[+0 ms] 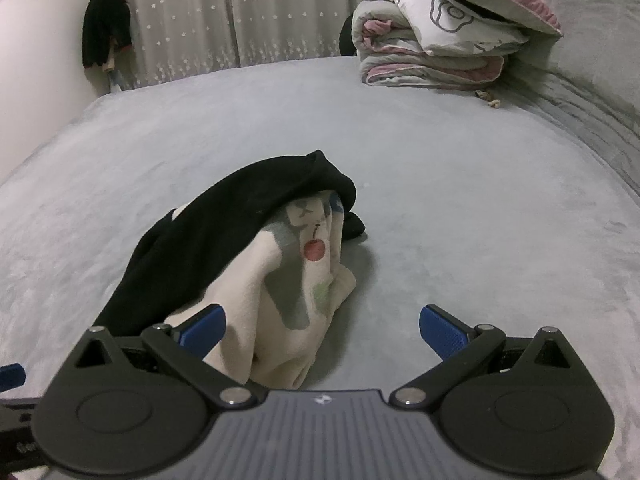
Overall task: Fold clothes
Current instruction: 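Move both grippers toward the black-and-cream garment on the bed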
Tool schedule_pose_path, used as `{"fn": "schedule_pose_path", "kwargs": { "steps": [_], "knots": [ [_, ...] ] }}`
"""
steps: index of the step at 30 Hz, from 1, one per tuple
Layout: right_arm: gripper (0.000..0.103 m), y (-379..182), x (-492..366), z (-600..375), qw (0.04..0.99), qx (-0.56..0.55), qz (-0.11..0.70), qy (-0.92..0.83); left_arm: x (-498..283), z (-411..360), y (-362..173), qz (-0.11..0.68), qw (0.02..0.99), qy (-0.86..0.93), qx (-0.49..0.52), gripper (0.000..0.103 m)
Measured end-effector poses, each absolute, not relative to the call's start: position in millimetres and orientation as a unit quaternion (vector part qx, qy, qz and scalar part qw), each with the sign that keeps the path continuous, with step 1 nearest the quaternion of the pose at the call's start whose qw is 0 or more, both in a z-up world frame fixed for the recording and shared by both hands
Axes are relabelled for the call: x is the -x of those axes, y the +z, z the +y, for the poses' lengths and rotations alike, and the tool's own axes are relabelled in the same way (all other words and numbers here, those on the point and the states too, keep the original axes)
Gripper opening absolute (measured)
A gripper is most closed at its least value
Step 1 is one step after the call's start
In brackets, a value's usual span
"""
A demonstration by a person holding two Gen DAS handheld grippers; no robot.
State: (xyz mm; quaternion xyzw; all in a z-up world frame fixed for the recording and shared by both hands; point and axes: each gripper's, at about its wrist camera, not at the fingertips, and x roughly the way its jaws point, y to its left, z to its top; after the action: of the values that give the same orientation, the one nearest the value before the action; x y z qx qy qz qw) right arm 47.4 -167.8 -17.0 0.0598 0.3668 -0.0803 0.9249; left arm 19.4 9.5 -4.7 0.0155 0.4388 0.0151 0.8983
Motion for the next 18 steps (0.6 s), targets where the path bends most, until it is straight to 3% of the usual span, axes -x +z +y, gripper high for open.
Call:
{"fn": "schedule_pose_path", "kwargs": {
  "steps": [8,18],
  "knots": [
    [0.103,-26.3,-75.1,-180.8,0.917,-0.074,0.386,-0.071,-58.9,4.4,-2.9,0.436,0.9,0.016,-0.022,0.103],
    [0.103,-51.4,-108.9,-193.0,0.9,-0.093,0.424,-0.036,-102.8,8.4,-40.4,0.442,0.896,-0.012,-0.029,0.103]
  ]
}}
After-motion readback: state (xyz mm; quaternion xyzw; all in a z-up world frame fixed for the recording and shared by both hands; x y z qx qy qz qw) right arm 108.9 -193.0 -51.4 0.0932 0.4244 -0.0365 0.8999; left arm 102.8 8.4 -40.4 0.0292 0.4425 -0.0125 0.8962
